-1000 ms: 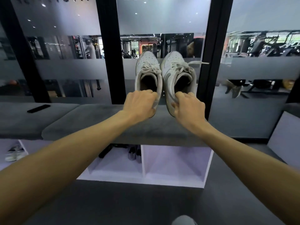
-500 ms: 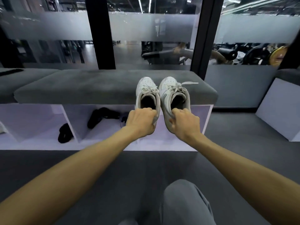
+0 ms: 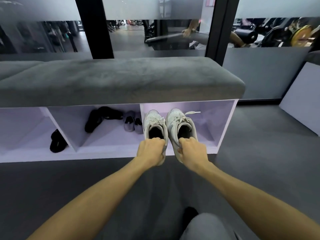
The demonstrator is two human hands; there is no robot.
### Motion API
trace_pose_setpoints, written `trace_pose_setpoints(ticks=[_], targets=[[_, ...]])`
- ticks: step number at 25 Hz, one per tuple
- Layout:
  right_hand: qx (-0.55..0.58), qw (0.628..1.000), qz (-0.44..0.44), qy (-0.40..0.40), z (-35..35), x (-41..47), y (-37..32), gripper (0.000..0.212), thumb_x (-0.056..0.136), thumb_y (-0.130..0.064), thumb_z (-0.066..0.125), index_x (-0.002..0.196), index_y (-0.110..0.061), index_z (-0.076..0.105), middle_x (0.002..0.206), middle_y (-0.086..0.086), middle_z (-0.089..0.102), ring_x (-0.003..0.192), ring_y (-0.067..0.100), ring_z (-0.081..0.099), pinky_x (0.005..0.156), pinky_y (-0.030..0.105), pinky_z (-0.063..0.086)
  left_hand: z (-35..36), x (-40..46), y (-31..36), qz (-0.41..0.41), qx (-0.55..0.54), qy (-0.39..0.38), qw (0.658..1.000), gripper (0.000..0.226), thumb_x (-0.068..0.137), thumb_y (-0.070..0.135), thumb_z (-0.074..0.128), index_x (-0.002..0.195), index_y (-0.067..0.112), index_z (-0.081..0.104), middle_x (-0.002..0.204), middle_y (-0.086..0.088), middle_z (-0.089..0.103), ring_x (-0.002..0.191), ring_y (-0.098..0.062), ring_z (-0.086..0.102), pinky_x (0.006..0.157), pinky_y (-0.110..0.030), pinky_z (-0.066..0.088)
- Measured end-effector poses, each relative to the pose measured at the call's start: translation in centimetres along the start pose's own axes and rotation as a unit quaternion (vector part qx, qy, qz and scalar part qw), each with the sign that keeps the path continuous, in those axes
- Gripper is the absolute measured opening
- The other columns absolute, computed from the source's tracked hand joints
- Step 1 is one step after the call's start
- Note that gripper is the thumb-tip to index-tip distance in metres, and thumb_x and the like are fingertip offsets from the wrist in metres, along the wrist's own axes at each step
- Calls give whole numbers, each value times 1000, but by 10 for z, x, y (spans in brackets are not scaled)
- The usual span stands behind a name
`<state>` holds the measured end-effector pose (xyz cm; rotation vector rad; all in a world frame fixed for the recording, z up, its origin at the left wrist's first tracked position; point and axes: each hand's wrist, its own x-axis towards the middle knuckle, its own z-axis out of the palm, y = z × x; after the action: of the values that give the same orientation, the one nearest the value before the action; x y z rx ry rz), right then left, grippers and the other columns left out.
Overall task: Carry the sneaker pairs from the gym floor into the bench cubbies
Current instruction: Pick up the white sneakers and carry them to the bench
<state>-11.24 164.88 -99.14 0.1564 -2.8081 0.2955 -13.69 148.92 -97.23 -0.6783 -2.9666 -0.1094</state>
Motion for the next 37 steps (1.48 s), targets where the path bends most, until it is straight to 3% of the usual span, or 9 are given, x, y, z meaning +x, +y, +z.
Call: trace_pose_setpoints(ticks=[6, 12, 21, 27, 31, 34, 37], targets=[[-16, 999, 8, -48, 81, 86, 40, 8, 92, -23, 45, 91, -16, 49, 98, 3, 64, 99, 24, 52, 57, 31, 32, 61, 101, -31, -25, -2, -42, 999, 17, 80, 17, 59, 97, 19, 59, 101, -3, 61, 89, -33, 61, 63, -32, 37], [-52, 993, 20, -106, 170, 173, 67, 20, 90, -14, 49, 109, -13, 52, 109, 5, 63, 109, 24, 52, 72, 34, 45, 138, 196, -72, -43, 11, -64, 997, 24, 81, 12, 58, 104, 17, 60, 105, -5, 62, 94, -33, 62, 67, -33, 41], [-62, 990, 57, -114, 283, 257, 91, 20, 91, -20, 48, 110, -15, 52, 110, 3, 62, 110, 25, 52, 74, 31, 41, 242, 291, -119, -63, 31, -105, 992, 26, 90, 12, 52, 115, 15, 59, 116, -7, 59, 105, -31, 60, 79, -39, 50], [-73, 985, 76, -138, 318, 273, 98, 28, 94, -17, 46, 122, -14, 44, 121, 4, 55, 122, 24, 42, 83, 35, 44, 260, 317, -130, -96, -19, -116, 988, 27, 91, 16, 53, 116, 14, 61, 121, -10, 61, 110, -32, 60, 84, -38, 49], [-60, 986, 84, -127, 323, 270, 107, 26, 96, -20, 46, 120, -16, 40, 121, 2, 50, 123, 22, 38, 78, 36, 48, 263, 315, -136, -106, -37, -135, 984, 33, 91, 17, 54, 123, 10, 47, 127, -13, 49, 116, -33, 51, 86, -40, 44], [-47, 992, 43, -113, 309, 264, 109, 30, 93, -31, 48, 120, -21, 40, 122, -1, 46, 120, 20, 37, 75, 35, 48, 257, 302, -132, -83, -14, -106, 991, 47, 88, 18, 57, 129, 15, 35, 128, -10, 39, 120, -31, 40, 84, -42, 44], [-27, 994, 31, -103, 280, 257, 100, 37, 89, -44, 49, 118, -22, 46, 122, -2, 45, 118, 20, 38, 83, 37, 47, 239, 277, -120, -69, -7, -83, 994, 54, 86, 29, 60, 131, 16, 34, 131, -8, 37, 124, -28, 34, 80, -40, 46]])
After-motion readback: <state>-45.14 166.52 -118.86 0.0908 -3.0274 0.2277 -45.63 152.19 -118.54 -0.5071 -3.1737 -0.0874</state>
